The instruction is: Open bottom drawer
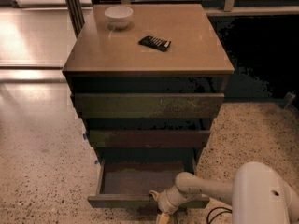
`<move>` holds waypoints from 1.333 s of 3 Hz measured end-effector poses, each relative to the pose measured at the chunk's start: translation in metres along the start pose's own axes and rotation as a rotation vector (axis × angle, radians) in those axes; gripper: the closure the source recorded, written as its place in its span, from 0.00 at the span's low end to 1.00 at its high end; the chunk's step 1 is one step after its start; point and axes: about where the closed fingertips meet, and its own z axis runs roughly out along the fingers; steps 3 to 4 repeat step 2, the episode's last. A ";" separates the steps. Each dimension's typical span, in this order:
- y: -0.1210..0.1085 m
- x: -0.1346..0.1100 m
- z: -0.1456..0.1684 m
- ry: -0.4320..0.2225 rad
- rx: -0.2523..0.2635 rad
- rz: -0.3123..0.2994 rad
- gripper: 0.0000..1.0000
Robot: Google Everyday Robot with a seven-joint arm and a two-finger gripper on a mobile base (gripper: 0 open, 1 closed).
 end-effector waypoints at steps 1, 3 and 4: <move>0.019 -0.003 0.004 -0.022 -0.021 0.025 0.00; 0.019 -0.003 0.004 -0.022 -0.021 0.025 0.00; 0.019 -0.003 0.004 -0.022 -0.021 0.025 0.00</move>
Offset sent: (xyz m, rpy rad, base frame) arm -0.0189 0.0029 0.0024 0.0159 0.0352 -0.0079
